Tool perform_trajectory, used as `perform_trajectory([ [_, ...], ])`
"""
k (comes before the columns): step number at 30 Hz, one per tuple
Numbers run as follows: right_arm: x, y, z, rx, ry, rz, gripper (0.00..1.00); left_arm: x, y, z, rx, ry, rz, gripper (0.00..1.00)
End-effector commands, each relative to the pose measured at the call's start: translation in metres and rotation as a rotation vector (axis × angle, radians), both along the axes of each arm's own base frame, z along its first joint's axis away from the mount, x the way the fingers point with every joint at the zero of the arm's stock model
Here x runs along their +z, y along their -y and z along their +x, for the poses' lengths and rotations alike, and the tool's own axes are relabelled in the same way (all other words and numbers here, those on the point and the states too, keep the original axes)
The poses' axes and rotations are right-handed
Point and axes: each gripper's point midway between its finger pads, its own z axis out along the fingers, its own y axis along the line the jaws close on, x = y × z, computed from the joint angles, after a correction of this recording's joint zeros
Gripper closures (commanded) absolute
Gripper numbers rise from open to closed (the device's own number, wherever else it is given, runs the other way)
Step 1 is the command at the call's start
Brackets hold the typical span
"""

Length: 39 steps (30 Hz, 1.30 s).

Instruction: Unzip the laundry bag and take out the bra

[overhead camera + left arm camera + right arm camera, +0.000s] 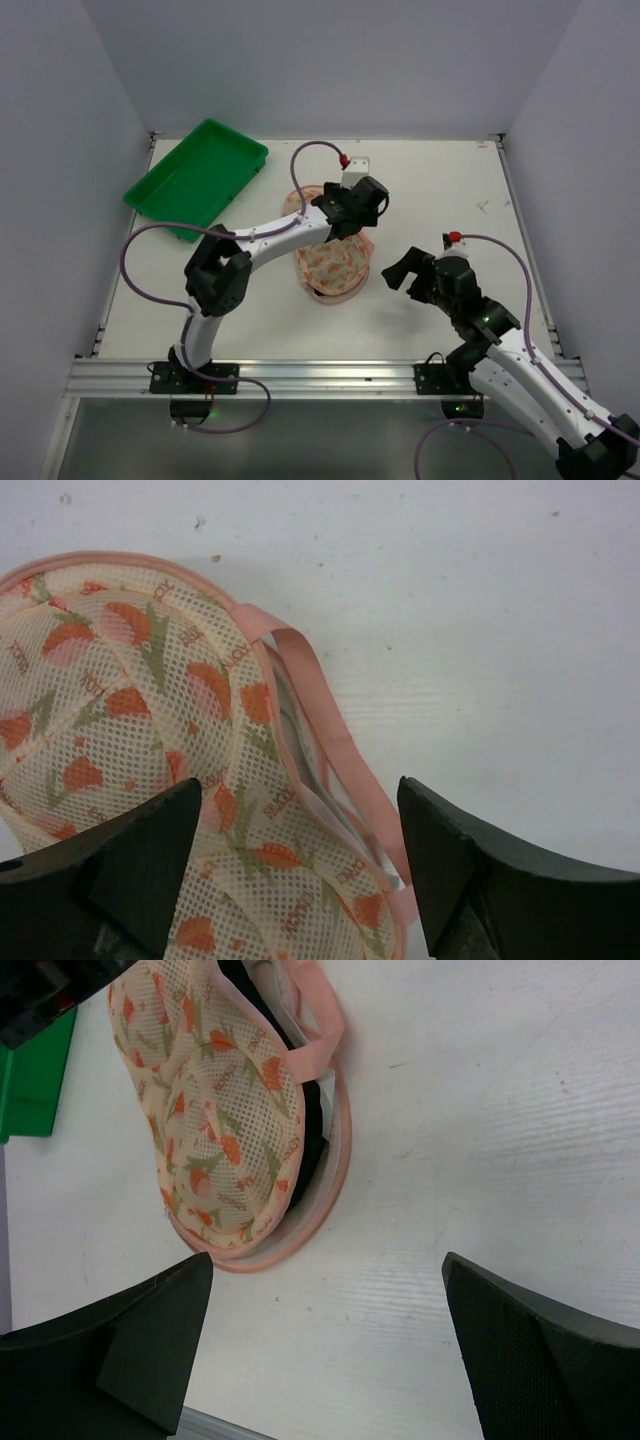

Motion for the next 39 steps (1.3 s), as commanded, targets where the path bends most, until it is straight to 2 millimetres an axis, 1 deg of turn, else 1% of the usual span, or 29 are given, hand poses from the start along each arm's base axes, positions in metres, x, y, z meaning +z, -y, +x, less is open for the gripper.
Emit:
perform_trajectory([
  [1, -0.004, 0.001, -0.005, -0.005, 0.003, 0.030, 0.01, 0.001, -0.026, 0.013, 0.100, 0.031, 0.193, 0.21],
  [3, -0.006, 0.001, -0.006, -0.005, 0.003, 0.034, 0.01, -0.010, -0.021, 0.020, 0.106, 0.023, 0.230, 0.25],
  [4, -0.007, 0.001, -0.007, -0.005, 0.004, 0.035, 0.01, -0.014, -0.025, 0.019, 0.111, 0.010, 0.264, 0.30],
  [5, -0.008, 0.001, -0.007, -0.004, 0.001, 0.034, 0.01, -0.025, -0.024, 0.020, 0.109, -0.006, 0.286, 0.32],
  [10, -0.012, 0.000, -0.006, 0.000, 0.003, 0.038, 0.01, -0.039, -0.027, 0.017, 0.105, -0.029, 0.317, 0.45],
  [11, -0.013, -0.001, -0.006, 0.001, 0.001, 0.040, 0.01, -0.042, -0.027, 0.016, 0.101, -0.034, 0.317, 0.46],
  [14, -0.013, -0.004, -0.006, 0.008, -0.003, 0.053, 0.01, -0.050, -0.022, 0.012, 0.081, -0.055, 0.310, 0.55],
  [15, -0.014, -0.004, -0.006, 0.006, -0.005, 0.055, 0.01, -0.050, -0.018, 0.008, 0.069, -0.056, 0.310, 0.60],
  [16, -0.015, -0.003, -0.007, 0.006, -0.006, 0.054, 0.01, -0.049, -0.014, 0.005, 0.059, -0.055, 0.306, 0.69],
  [17, -0.014, -0.003, -0.007, 0.002, -0.001, 0.055, 0.01, -0.046, -0.010, 0.002, 0.049, -0.052, 0.301, 0.74],
  [18, -0.011, -0.002, -0.006, -0.001, 0.011, 0.062, 0.01, -0.044, -0.001, -0.006, 0.026, -0.048, 0.293, 0.77],
  [19, -0.011, -0.001, -0.007, -0.006, 0.017, 0.062, 0.01, -0.043, 0.008, -0.010, 0.002, -0.047, 0.272, 0.85],
  [20, -0.009, 0.001, -0.006, -0.013, 0.026, 0.061, 0.01, -0.040, 0.015, -0.015, -0.019, -0.046, 0.254, 0.88],
  [21, -0.006, 0.003, -0.007, -0.020, 0.038, 0.064, 0.01, -0.039, 0.028, -0.023, -0.050, -0.046, 0.229, 0.95],
  [22, -0.004, 0.005, -0.007, -0.029, 0.046, 0.062, 0.01, -0.040, 0.040, -0.031, -0.090, -0.068, 0.193, 0.97],
  [23, -0.002, 0.009, -0.006, -0.047, 0.056, 0.056, 0.01, -0.041, 0.046, -0.036, -0.108, -0.076, 0.175, 1.00],
  [24, 0.002, 0.013, -0.008, -0.056, 0.068, 0.059, 0.01, -0.041, 0.059, -0.047, -0.141, -0.089, 0.142, 1.00],
  [25, 0.007, 0.015, -0.009, -0.065, 0.085, 0.061, 0.01, -0.035, 0.065, -0.052, -0.155, -0.088, 0.117, 1.00],
  [27, 0.011, 0.024, -0.010, -0.098, 0.104, 0.049, 0.01, -0.029, 0.075, -0.063, -0.185, -0.092, 0.069, 1.00],
  [28, 0.019, 0.027, -0.011, -0.101, 0.138, 0.058, 0.01, -0.016, 0.079, -0.066, -0.198, -0.080, 0.034, 1.00],
  [29, 0.023, 0.029, -0.012, -0.103, 0.153, 0.058, 0.01, -0.011, 0.080, -0.069, -0.205, -0.080, 0.017, 1.00],
  [30, 0.024, 0.032, -0.013, -0.113, 0.160, 0.051, 0.01, -0.012, 0.079, -0.072, -0.209, -0.086, -0.002, 1.00],
  [31, 0.032, 0.034, -0.014, -0.112, 0.187, 0.056, 0.01, 0.004, 0.077, -0.074, -0.213, -0.067, -0.035, 1.00],
  [32, 0.035, 0.035, -0.015, -0.111, 0.197, 0.053, 0.01, 0.009, 0.075, -0.075, -0.215, -0.061, -0.048, 1.00],
  [33, 0.037, 0.036, -0.015, -0.108, 0.205, 0.048, 0.01, 0.009, 0.071, -0.076, -0.213, -0.063, -0.059, 1.00],
  [34, 0.043, 0.038, -0.016, -0.103, 0.221, 0.042, 0.01, 0.024, 0.066, -0.076, -0.211, -0.051, -0.087, 1.00],
  [36, 0.047, 0.039, -0.017, -0.095, 0.236, 0.030, 0.01, 0.035, 0.057, -0.071, -0.202, -0.046, -0.130, 1.00],
  [38, 0.053, 0.039, -0.017, -0.081, 0.249, 0.017, 0.01, 0.045, 0.047, -0.074, -0.218, -0.055, -0.170, 1.00],
  [39, 0.053, 0.039, -0.017, -0.078, 0.247, 0.012, 0.01, 0.050, 0.039, -0.067, -0.216, -0.050, -0.187, 1.00],
])
